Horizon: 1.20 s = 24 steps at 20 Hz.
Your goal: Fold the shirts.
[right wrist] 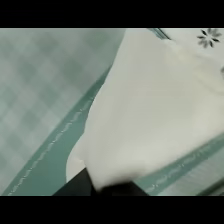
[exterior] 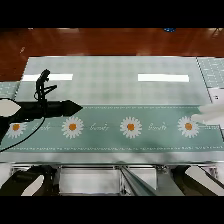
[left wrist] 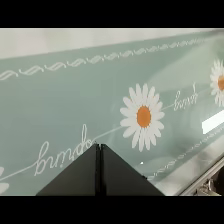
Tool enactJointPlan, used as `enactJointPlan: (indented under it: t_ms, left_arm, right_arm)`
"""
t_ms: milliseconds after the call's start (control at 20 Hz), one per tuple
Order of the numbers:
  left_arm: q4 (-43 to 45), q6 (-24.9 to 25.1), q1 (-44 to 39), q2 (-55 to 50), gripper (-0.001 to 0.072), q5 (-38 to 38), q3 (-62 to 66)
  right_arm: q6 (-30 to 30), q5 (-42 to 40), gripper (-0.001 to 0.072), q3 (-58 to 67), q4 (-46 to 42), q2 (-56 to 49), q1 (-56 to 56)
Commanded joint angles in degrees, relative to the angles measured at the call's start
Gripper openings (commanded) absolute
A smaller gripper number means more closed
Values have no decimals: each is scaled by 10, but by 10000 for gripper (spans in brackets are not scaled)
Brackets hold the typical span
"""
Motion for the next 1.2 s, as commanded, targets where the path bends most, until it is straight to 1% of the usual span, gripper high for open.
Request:
enactJointPlan:
  t_ms: [0, 100, 200, 250, 300, 350, 400, 550, 600, 650, 700, 750, 800, 850, 900, 950, 1000, 1050, 1100, 1150]
  left_arm:
    - [0, 5, -1, -4, 28, 48, 0]
    - [-1, 5, -1, -12, 28, 71, 0]
    - [0, 5, -1, -26, 28, 81, 0]
    - [0, 5, -1, -34, 28, 81, 0]
    - [0, 5, -1, -43, 28, 81, 0]
    - [0, 9, -1, -53, 28, 81, 0]
    - [0, 18, -1, -64, 28, 81, 0]
    - [0, 44, 0, -100, 28, 85, 2]
    - [0, 44, 2, -110, 28, 91, 7]
    - [0, 44, 8, -118, 29, 93, 18]
    - [-1, 52, 18, -124, 29, 91, 39]
    - [0, 62, 28, -125, 29, 85, 66]
    - [0, 67, 40, -125, 28, 76, 104]
    - [0, 67, 49, -126, 28, 67, 145]
    - [1, 67, 53, -131, 27, 61, 197]
    - [2, 64, 49, -140, 27, 61, 247]
    - [5, 44, 36, -155, 27, 62, 302]
    - [15, 20, 15, -173, 26, 61, 351]
    - [57, -2, -16, -195, 26, 51, 403]
    - [130, -37, -46, -217, 26, 29, 447]
  right_arm:
    - [-11, 9, 19, -132, -65, 71, -106]
    - [0, 4, 19, -197, -143, 113, -147]
    - [5, -1, 19, -254, -218, 159, -152]
    - [7, -4, 20, -278, -241, 178, -152]
    - [15, -2, 58, -296, -271, 186, -152]
    - [29, 9, 246, -311, -308, 187, -152]
    - [33, 14, 409, -320, -322, 187, -152]
    - [19, 5, 407, -321, -309, 187, -136]
    - [17, -4, 405, -320, -298, 187, -131]
    - [11, -23, 391, -315, -264, 186, -126]
    - [4, -52, 268, -301, -209, 184, -119]
    - [-11, -98, 58, -279, -122, 177, -108]
    - [-30, -153, 20, -257, -21, 168, -91]
    - [-38, -218, 20, -235, 95, 153, -61]
    - [-65, -273, 20, -214, 203, 135, -18]
    - [-119, -323, 20, -190, 312, 112, 49]
    - [-161, -363, 20, -167, 368, 91, 130]
    - [-176, -400, 20, -138, 361, 67, 230]
    - [-179, -426, 20, -113, 304, 42, 326]
    - [-172, -436, 20, -89, 211, 11, 425]
